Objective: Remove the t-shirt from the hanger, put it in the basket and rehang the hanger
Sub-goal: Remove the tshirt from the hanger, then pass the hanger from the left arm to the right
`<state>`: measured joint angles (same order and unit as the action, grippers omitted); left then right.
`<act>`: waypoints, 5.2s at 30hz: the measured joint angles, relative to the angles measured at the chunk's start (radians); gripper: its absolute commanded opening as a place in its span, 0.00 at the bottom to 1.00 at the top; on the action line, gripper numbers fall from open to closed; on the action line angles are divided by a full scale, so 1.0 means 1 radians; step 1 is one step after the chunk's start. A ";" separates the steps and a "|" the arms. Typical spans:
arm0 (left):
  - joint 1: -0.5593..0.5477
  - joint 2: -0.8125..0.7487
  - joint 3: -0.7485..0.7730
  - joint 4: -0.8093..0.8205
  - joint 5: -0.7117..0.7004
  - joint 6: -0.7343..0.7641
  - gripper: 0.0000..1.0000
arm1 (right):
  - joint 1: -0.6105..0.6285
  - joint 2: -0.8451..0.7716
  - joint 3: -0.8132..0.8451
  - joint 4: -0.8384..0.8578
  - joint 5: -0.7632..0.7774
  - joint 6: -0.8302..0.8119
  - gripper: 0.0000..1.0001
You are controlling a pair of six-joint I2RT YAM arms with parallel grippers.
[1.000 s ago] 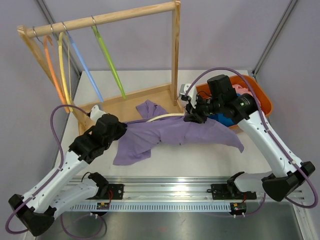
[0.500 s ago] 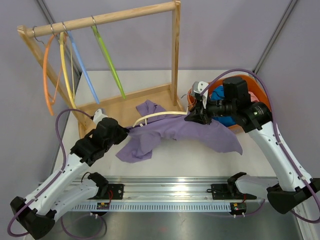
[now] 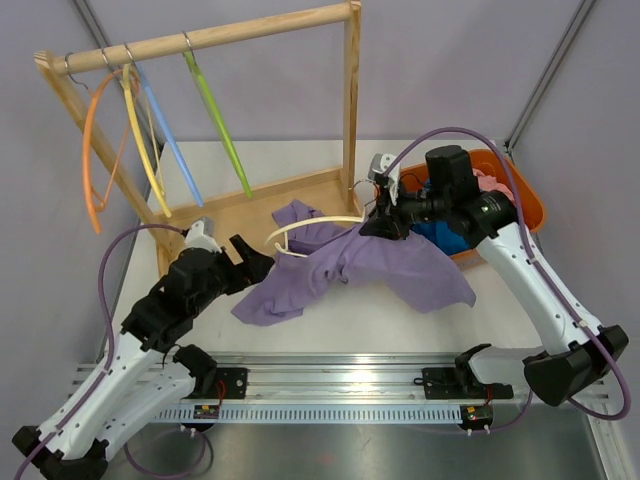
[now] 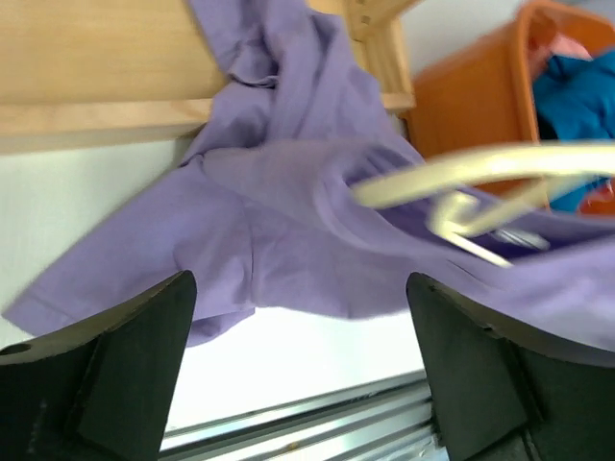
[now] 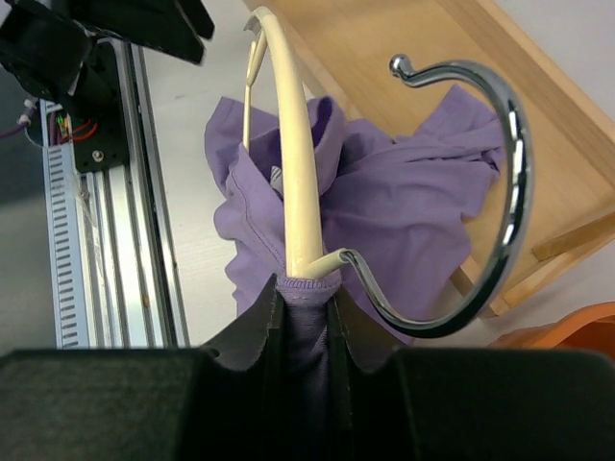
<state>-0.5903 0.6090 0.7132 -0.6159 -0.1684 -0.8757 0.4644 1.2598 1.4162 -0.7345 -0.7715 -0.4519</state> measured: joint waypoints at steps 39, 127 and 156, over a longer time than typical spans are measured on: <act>-0.179 0.356 0.295 0.026 0.691 0.889 0.29 | 0.220 0.385 0.389 -0.602 -0.167 -0.769 0.00; -0.134 -0.066 0.311 -0.203 0.340 0.928 0.00 | -0.054 0.279 0.145 0.117 0.192 0.157 0.00; -0.134 0.195 0.437 -0.327 0.480 1.176 0.00 | -0.178 0.169 0.221 -0.594 -0.250 -1.003 0.77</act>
<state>-0.7242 0.8036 1.1503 -0.9428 0.3111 0.3004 0.2867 1.4292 1.6371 -1.3289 -1.0214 -1.4544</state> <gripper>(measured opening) 0.155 0.765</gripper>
